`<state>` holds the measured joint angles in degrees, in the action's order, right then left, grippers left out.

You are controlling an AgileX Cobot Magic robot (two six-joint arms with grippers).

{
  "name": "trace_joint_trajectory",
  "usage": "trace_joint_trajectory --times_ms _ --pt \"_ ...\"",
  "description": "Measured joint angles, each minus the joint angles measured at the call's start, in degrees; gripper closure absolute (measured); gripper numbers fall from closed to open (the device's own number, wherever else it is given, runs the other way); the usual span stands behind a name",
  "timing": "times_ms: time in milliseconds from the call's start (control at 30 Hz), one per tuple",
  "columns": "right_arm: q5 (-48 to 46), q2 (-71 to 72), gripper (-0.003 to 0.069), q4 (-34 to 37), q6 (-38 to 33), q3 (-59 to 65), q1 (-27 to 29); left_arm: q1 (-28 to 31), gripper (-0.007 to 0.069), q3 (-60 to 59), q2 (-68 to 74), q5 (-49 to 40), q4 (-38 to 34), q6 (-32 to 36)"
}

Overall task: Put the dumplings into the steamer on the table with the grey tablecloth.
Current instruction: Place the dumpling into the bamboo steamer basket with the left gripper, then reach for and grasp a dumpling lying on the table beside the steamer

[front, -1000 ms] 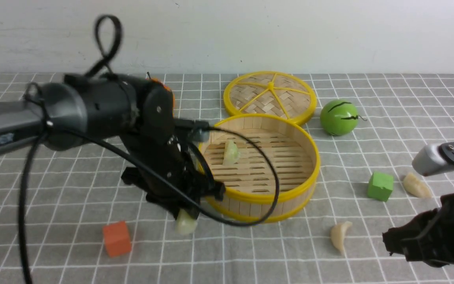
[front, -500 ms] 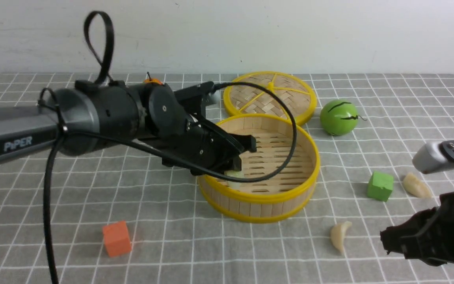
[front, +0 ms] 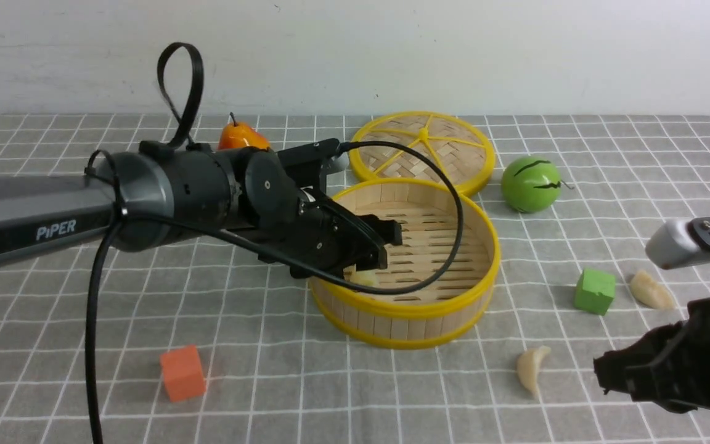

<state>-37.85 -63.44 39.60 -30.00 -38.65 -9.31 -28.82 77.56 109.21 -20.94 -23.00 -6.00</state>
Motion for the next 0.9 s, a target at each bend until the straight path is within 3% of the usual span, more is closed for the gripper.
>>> trace_joint_trajectory --times_ms 133,267,367,433,467,600,700,900 --pt "-0.1 0.0 0.055 -1.8 0.2 0.0 0.0 0.0 0.0148 0.0 -5.3 -4.6 1.0 0.0" --pt "-2.4 0.0 0.0517 -6.4 4.3 -0.6 1.6 0.0 0.0229 0.0 -15.0 -11.6 5.5 0.0" --pt "-2.0 -0.7 0.0445 -13.0 11.8 -3.7 6.1 0.0 0.0375 0.0 -27.6 -21.8 14.5 -0.1" --pt "-1.3 -1.7 0.0412 -15.4 14.3 -5.2 7.8 0.0 0.0419 -0.3 -31.7 -25.0 18.4 -0.8" --pt "0.1 -3.9 0.0358 -17.7 16.1 -7.7 10.1 0.0 0.051 -1.6 -38.0 -28.4 23.0 -2.5" --pt "4.1 -10.7 0.0296 -21.0 17.1 -13.0 12.4 0.0 0.0638 -8.1 -50.1 -29.8 30.6 -7.8" --pt "5.7 -19.1 0.028 -25.6 17.1 -18.1 13.3 0.0 0.0638 -17.6 -61.7 -29.7 34.8 -11.2" --pt "9.7 -32.6 0.0278 -31.6 17.2 -28.1 13.4 0.0 0.0638 -34.0 -76.3 -32.6 35.8 -11.7"
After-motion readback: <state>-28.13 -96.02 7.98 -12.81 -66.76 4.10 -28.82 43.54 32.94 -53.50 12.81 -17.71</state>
